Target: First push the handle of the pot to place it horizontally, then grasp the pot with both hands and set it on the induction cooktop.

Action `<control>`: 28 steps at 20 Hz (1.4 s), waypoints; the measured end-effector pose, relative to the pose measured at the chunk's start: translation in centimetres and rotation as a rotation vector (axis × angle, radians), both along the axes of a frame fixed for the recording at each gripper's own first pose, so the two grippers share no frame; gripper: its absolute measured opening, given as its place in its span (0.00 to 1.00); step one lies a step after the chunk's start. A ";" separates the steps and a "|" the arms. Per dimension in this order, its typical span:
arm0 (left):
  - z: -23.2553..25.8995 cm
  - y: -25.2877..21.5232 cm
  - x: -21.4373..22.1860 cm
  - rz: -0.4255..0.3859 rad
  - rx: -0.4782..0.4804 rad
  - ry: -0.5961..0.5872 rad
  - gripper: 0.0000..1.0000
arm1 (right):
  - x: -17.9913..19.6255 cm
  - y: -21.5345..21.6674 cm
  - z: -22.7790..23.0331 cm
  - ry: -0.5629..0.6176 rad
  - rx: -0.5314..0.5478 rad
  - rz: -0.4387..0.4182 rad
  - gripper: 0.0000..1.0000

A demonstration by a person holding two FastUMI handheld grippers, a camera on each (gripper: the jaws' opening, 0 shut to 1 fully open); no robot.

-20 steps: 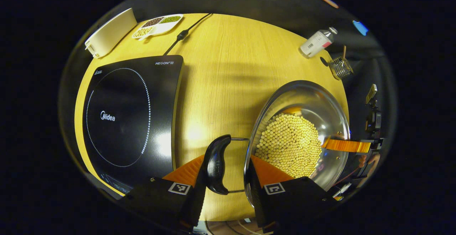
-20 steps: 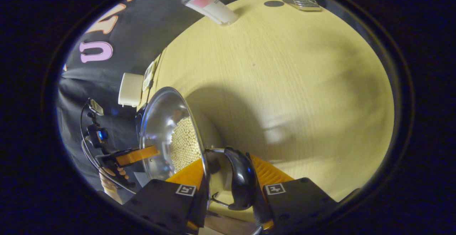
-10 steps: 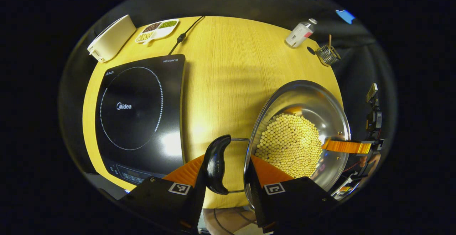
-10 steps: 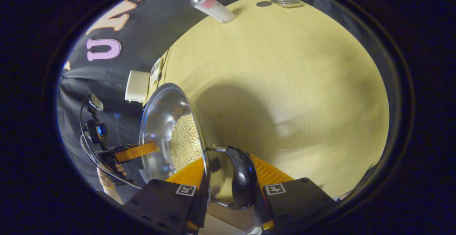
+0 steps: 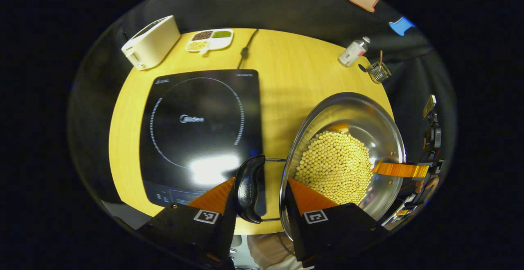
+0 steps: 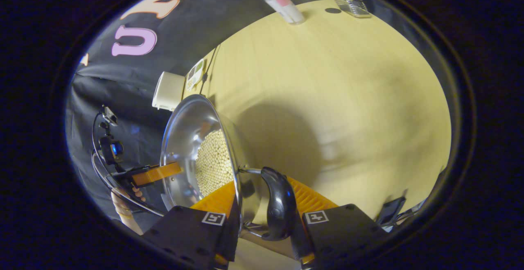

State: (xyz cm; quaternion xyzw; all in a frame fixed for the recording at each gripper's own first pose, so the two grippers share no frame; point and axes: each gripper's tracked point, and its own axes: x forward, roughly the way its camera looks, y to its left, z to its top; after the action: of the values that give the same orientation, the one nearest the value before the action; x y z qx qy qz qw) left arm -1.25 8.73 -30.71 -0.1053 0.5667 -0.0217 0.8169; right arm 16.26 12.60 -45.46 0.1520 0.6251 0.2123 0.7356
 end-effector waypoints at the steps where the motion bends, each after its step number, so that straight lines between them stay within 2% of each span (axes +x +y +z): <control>1: 0.2 1.5 -0.4 0.006 -0.001 -0.013 0.63 | 0.1 0.3 -0.2 -0.008 -0.004 0.005 0.50; 2: 0.3 3.0 -0.6 0.011 -0.002 -0.021 0.63 | 0.0 0.6 -0.3 -0.017 -0.006 0.009 0.55; 7: 0.0 10.4 -0.9 0.045 0.001 -0.062 0.60 | 0.3 1.5 -0.2 -0.072 -0.009 0.035 0.55; 13: -0.5 17.7 0.9 0.078 0.026 -0.133 0.61 | 1.7 1.0 1.1 -0.145 -0.005 0.030 0.55; 20: -2.5 21.9 4.1 0.101 0.059 -0.202 0.60 | 4.2 0.2 2.0 -0.195 0.012 -0.007 0.54; 21: -2.3 22.7 4.6 0.100 0.066 -0.202 0.60 | 4.6 0.1 1.7 -0.196 0.014 -0.005 0.48; 22: -2.6 23.4 5.2 0.102 0.072 -0.205 0.60 | 4.9 -0.2 1.6 -0.193 0.014 -0.006 0.48; 23: -3.1 23.9 5.9 0.104 0.081 -0.207 0.60 | 5.1 -0.4 1.5 -0.187 0.016 -0.007 0.55; 25: -3.3 24.9 6.6 0.107 0.106 -0.213 0.60 | 5.0 -1.7 1.3 -0.174 0.004 -0.004 0.55; 26: -3.3 25.2 6.8 0.102 0.118 -0.217 0.60 | 5.0 -1.6 1.0 -0.172 0.000 -0.002 0.48; 27: -3.1 25.4 6.8 0.099 0.124 -0.220 0.60 | 5.1 -1.8 0.8 -0.167 -0.003 -0.004 0.48; 28: -3.3 25.4 6.8 0.098 0.124 -0.216 0.60 | 5.1 -2.0 0.6 -0.160 -0.007 -0.005 0.55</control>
State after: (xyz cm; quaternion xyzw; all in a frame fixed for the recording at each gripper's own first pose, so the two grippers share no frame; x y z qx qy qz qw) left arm 5.55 34.11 -33.97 -0.0791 0.4700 0.0422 0.8781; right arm 21.35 10.61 -44.86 0.1335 0.5648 0.2196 0.7842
